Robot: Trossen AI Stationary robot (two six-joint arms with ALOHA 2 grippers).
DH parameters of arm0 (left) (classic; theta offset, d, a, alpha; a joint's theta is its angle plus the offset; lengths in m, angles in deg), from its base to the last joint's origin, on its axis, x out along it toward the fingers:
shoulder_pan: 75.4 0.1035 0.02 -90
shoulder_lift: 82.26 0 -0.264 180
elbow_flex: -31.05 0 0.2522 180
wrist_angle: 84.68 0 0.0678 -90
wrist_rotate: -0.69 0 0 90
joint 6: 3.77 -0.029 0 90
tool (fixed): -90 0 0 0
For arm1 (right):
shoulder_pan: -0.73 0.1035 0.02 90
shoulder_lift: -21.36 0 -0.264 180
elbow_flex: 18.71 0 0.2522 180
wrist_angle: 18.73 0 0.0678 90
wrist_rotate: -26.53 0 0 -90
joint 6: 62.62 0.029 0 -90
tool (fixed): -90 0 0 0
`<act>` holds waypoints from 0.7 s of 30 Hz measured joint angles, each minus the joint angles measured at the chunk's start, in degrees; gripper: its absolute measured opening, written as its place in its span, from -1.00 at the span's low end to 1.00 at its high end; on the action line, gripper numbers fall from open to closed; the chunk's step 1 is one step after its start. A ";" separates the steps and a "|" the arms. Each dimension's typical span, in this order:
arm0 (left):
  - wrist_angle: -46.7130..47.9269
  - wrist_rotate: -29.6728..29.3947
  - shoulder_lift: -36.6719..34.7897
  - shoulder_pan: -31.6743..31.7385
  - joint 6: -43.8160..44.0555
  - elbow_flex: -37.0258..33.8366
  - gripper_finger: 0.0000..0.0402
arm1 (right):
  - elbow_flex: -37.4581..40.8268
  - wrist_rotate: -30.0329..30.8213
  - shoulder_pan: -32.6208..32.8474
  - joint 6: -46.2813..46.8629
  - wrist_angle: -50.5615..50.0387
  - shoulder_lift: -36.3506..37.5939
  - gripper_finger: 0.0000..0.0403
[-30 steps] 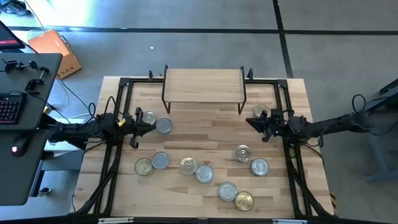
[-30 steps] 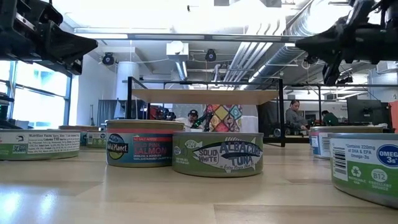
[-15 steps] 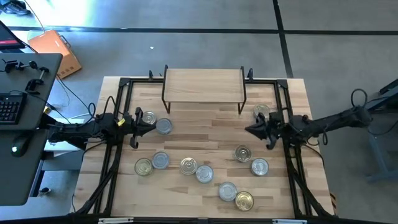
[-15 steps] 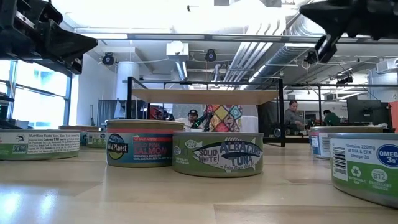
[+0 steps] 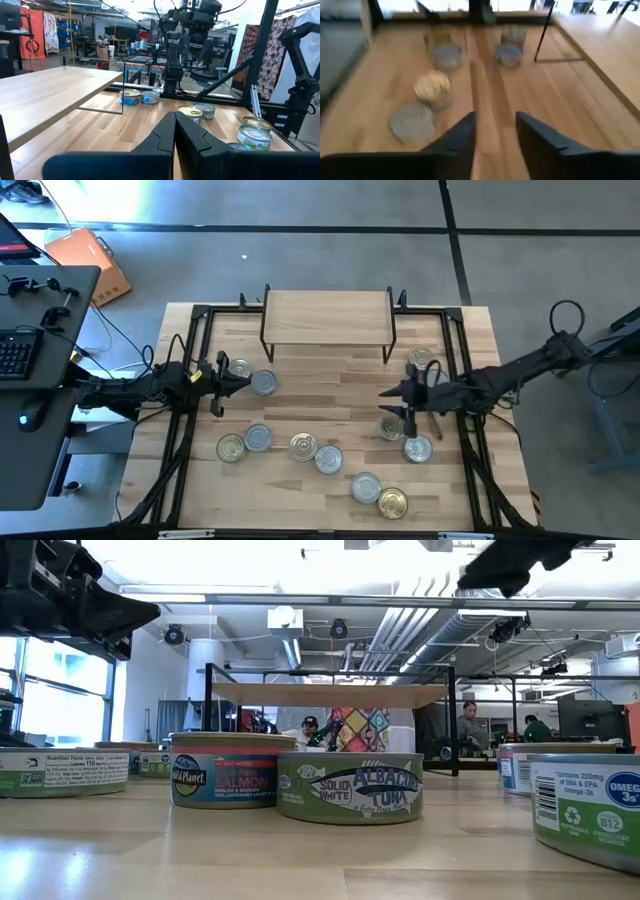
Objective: Stack canned seafood by type on shelf
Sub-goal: Put the bottom right blue tuna can on the shelf
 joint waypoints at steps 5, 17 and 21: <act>0.04 0.00 0.00 0.00 0.02 -0.02 -1.00 | -5.12 -4.24 1.72 -1.55 -12.69 -7.44 0.17; 0.04 0.00 0.00 0.00 0.00 -0.02 -1.00 | -1.89 -3.36 13.53 0.24 -17.03 -23.99 0.14; 0.04 0.00 0.00 0.00 0.00 -0.02 -1.00 | -1.89 -2.53 15.03 0.53 -18.13 -27.81 0.06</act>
